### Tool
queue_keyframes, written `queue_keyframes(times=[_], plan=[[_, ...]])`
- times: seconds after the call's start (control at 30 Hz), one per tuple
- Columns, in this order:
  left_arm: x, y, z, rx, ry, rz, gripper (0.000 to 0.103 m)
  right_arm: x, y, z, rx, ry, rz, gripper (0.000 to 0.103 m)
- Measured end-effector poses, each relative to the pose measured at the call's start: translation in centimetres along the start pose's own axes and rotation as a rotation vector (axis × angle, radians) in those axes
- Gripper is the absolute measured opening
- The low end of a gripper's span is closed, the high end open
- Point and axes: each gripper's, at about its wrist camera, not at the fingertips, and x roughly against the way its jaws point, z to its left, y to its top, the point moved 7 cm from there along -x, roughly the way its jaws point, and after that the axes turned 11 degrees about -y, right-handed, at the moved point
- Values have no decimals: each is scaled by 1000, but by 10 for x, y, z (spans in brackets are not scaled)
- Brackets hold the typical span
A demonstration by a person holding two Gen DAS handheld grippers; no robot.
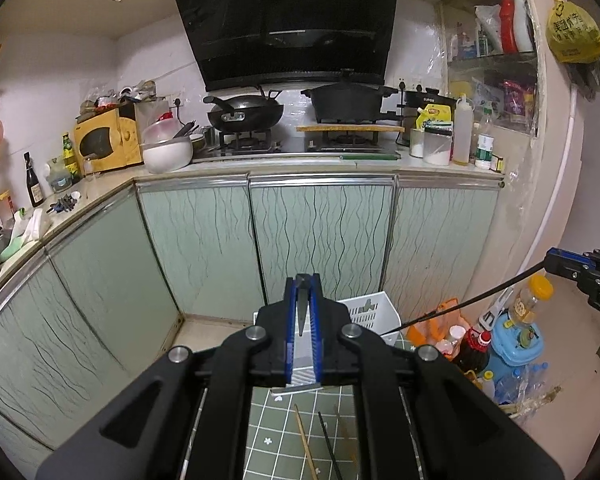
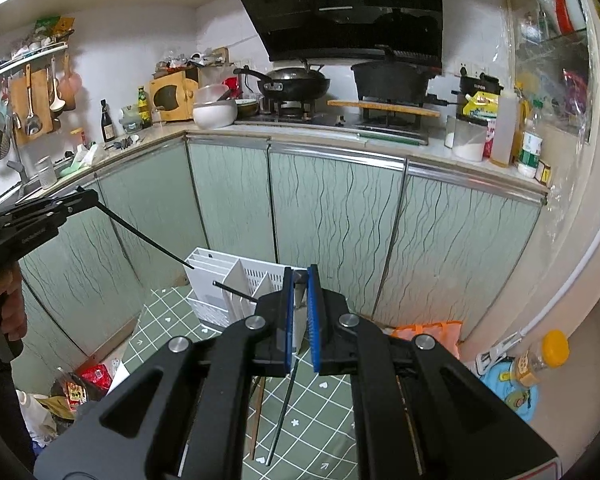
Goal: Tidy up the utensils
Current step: 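Carry the black chopsticks in both tools toward the white utensil holder, then lower both black chopsticks into the white holder and open both tools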
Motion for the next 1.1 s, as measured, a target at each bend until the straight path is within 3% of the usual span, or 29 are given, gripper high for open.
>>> queue_keyframes(times=[0.23,0.57,1.1], plan=[[-10,15,-5,4,-20,-13,8,-6,12,7,7,11,-6,6],[-43,23,-22,-1,-66,-4,8,-48,13,11,0,23,29,6],[-111,5,-58,-8,-164,71,8,-100,-1,21,4,45,79,6]])
